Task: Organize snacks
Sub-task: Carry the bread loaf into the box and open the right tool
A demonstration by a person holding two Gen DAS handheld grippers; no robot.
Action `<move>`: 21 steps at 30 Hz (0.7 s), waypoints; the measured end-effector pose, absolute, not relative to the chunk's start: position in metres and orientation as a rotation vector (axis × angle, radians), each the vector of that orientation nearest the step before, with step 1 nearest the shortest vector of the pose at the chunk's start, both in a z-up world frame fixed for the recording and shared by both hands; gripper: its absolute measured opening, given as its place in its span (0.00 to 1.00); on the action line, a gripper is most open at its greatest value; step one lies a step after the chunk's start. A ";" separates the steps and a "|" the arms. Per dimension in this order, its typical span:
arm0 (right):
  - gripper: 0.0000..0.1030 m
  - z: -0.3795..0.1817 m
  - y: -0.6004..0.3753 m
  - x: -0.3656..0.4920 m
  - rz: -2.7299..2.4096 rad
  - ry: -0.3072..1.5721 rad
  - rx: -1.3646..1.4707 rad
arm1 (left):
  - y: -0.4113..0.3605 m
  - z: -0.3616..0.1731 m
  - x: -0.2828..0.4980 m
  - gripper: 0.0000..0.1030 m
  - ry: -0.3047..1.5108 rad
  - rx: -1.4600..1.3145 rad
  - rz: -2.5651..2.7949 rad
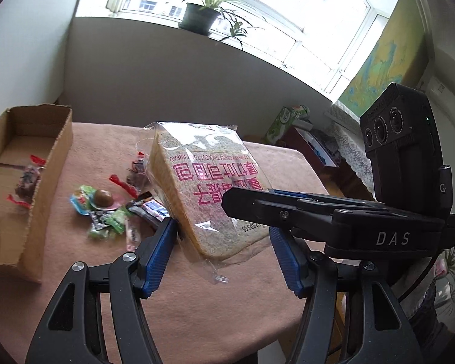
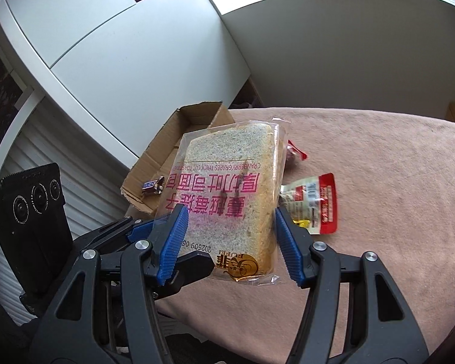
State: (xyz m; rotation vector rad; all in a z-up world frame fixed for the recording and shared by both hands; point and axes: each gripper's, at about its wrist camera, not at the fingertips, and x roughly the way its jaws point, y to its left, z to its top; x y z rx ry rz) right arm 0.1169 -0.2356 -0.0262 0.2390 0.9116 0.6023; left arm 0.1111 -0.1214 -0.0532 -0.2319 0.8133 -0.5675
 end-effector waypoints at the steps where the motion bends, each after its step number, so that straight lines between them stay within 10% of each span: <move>1: 0.59 -0.025 -0.227 0.120 0.614 0.909 0.228 | -0.113 -0.052 0.113 0.60 0.809 -0.235 -0.556; 21: 0.59 -0.039 -0.091 0.180 0.793 0.976 0.140 | 0.014 -0.057 0.135 0.60 0.781 -0.306 -0.332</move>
